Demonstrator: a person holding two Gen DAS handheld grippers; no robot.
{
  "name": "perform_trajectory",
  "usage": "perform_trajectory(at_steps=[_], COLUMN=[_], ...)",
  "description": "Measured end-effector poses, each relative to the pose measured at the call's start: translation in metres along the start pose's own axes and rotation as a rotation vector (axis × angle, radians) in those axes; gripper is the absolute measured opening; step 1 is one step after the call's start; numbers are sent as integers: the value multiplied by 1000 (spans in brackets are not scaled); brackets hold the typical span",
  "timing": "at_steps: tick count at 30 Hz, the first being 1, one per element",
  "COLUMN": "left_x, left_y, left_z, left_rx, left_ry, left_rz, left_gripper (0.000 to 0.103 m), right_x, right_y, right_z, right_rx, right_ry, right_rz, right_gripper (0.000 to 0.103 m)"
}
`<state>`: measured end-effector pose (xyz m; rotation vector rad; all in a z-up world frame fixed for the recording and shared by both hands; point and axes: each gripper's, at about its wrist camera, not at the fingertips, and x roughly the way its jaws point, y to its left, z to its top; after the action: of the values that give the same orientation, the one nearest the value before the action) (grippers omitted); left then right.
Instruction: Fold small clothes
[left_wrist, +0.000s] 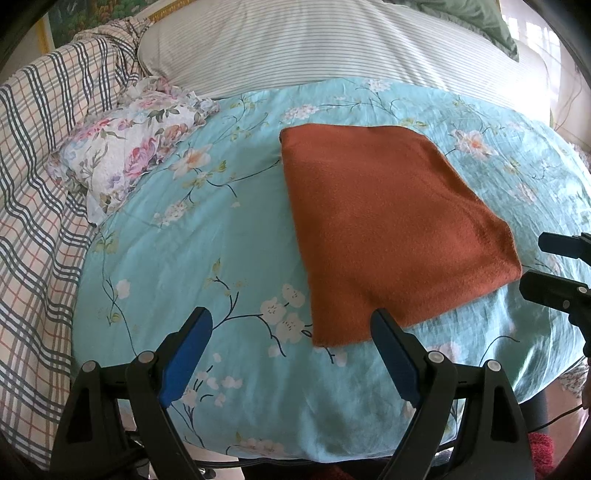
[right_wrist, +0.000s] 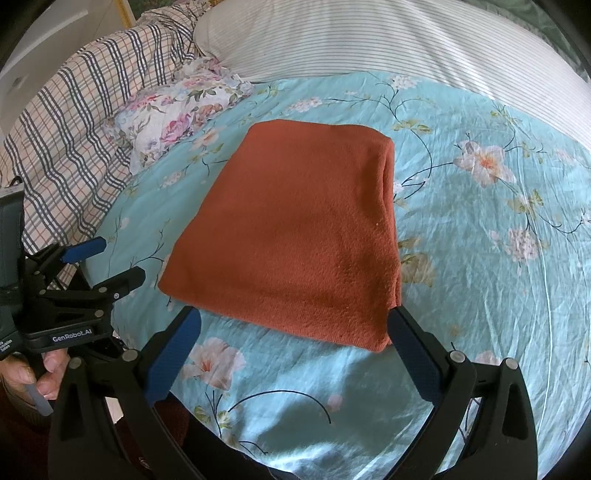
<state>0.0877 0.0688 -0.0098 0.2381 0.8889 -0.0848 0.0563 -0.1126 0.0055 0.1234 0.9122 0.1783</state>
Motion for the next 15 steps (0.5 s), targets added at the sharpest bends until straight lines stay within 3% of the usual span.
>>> perform_trajectory(at_steps=[15], left_x=[-1], left_y=[0], left_z=[0], left_rx=[1], left_ry=[-5], left_rz=[2], left_gripper=[88], right_x=[-2], right_y=[5], right_z=[-2], right_rx=[3], right_ry=[-8], right_rz=[0], right_gripper=[101])
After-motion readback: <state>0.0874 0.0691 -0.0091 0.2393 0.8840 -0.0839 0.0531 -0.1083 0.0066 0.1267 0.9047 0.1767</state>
